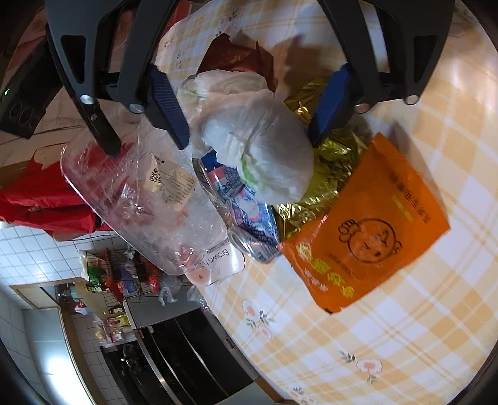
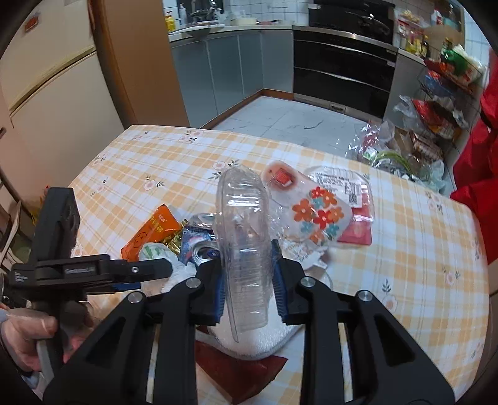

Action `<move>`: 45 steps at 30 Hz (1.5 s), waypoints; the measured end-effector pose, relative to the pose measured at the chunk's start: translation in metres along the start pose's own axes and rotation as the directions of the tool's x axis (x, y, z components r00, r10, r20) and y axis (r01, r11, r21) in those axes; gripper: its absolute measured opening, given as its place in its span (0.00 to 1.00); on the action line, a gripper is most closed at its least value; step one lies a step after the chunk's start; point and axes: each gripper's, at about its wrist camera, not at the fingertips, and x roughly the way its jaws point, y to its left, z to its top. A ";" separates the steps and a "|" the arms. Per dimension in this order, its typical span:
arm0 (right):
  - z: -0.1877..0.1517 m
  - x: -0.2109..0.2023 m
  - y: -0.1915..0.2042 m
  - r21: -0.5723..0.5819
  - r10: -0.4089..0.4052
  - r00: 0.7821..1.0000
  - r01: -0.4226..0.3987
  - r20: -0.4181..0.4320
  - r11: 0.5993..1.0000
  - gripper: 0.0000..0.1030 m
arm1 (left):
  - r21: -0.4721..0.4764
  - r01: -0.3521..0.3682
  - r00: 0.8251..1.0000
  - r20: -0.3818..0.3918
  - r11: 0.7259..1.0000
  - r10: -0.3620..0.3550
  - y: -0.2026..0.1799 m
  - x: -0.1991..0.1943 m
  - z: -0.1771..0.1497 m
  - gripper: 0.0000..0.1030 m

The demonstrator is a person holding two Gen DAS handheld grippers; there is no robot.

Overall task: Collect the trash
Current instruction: 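Grasp the clear plastic container with the right tool while the left tool grasps the white bag, then carry the white bag over the bin and open the left tool while the right tool drops the container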

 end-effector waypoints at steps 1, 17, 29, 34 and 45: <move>-0.002 -0.002 -0.003 0.013 -0.001 1.000 0.001 0.003 1.000 0.27 | 0.006 -0.003 1.000 0.001 1.000 0.003 -0.001 -0.001 -0.001 0.56; -0.003 -0.056 -0.022 0.139 -0.038 0.996 0.026 0.084 0.990 0.23 | 0.359 -0.100 0.981 0.191 0.928 0.032 -0.065 -0.096 -0.033 0.44; -0.025 -0.112 -0.005 0.150 -0.050 0.995 0.037 0.086 0.988 0.18 | 0.478 -0.130 0.972 0.233 0.868 0.017 -0.070 -0.164 -0.092 0.44; -0.043 -0.134 0.009 0.138 -0.048 0.995 0.035 0.091 0.990 0.18 | 0.518 -0.145 0.968 0.252 0.843 0.012 -0.063 -0.193 -0.124 0.44; -0.096 -0.172 0.050 0.087 -0.021 0.995 0.012 0.100 0.996 0.18 | 0.579 -0.218 0.945 0.326 0.786 0.022 -0.041 -0.248 -0.191 0.44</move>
